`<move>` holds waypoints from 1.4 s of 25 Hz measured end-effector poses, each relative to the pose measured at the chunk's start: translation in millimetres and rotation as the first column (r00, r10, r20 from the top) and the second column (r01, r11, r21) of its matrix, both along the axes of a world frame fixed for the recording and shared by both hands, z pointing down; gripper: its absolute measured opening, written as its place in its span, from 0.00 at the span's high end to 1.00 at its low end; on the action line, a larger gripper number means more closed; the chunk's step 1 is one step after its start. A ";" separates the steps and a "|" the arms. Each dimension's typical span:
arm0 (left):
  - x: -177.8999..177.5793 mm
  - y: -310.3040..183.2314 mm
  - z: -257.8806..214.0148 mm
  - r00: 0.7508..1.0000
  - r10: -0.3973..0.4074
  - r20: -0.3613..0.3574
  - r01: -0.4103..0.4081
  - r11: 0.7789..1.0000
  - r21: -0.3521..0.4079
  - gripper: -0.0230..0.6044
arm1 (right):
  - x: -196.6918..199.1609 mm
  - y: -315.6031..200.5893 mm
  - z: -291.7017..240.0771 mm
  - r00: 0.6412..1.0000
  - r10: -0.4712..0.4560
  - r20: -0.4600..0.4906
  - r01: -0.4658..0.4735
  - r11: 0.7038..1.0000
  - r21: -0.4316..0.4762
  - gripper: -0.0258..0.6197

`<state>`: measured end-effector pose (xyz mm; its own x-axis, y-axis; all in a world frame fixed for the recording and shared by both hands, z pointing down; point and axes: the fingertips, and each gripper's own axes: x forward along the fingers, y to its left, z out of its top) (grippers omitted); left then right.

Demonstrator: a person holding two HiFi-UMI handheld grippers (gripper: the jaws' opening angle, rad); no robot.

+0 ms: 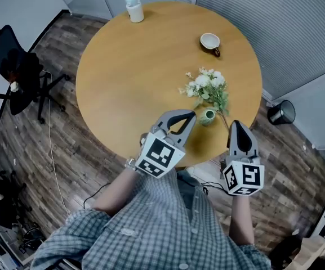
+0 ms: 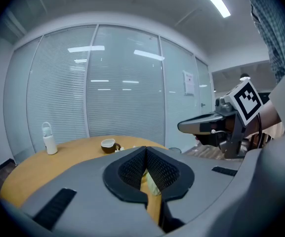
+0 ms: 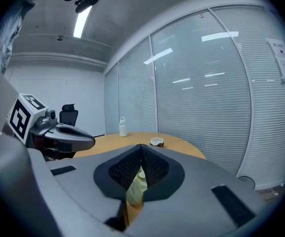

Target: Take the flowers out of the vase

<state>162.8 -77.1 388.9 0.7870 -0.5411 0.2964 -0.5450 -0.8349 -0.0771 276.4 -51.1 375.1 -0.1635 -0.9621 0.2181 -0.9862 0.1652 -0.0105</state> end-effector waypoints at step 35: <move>-34.9 15.5 -42.0 0.999 -0.030 -0.045 0.028 0.999 -0.036 0.95 | -28.2 14.8 -38.1 0.999 -0.043 0.027 0.042 0.998 0.040 0.95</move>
